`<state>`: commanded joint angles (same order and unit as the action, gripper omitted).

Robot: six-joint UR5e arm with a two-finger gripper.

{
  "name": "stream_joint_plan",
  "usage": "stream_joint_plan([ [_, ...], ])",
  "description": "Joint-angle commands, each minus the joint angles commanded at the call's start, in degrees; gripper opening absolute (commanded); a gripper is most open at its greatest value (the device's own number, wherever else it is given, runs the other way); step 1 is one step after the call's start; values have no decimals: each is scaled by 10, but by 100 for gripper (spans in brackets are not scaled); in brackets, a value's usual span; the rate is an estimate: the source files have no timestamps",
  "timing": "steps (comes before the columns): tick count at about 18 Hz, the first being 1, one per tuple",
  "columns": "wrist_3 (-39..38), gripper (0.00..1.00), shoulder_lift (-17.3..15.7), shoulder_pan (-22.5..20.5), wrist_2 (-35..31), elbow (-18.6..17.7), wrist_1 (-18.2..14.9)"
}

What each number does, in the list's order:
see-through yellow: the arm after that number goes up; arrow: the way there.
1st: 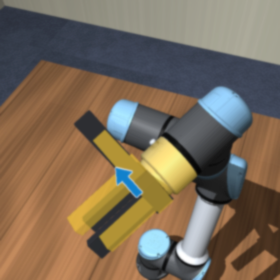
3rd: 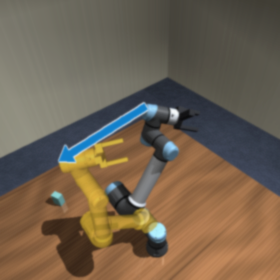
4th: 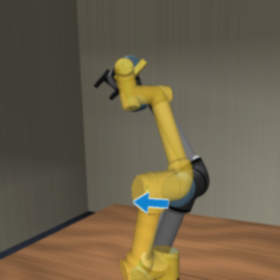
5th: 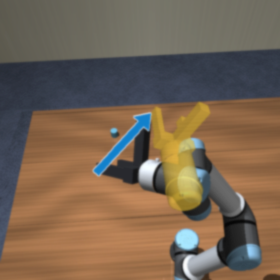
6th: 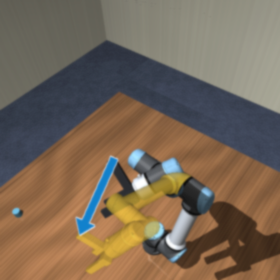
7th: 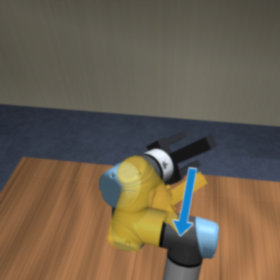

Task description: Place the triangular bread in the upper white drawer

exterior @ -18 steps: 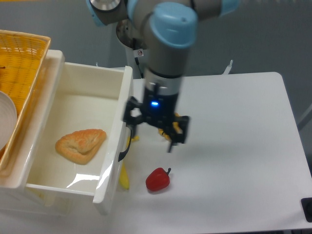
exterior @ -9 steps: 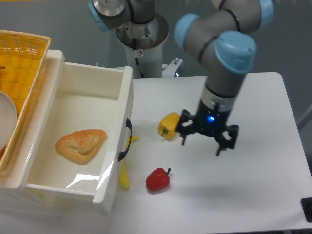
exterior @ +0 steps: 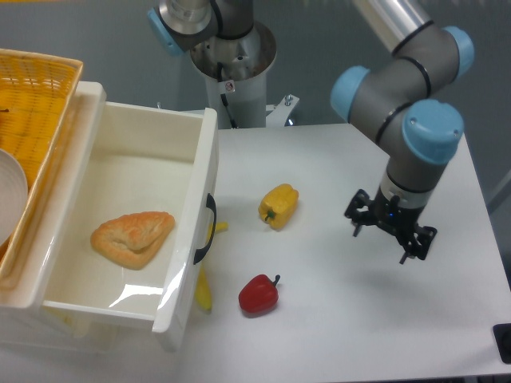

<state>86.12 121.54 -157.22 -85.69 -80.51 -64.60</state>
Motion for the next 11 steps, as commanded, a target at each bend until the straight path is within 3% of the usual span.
stream_joint_plan([
  [5,80,100,28,-26,0,4,14],
  [11,84,100,42,-25,-5,8,18],
])
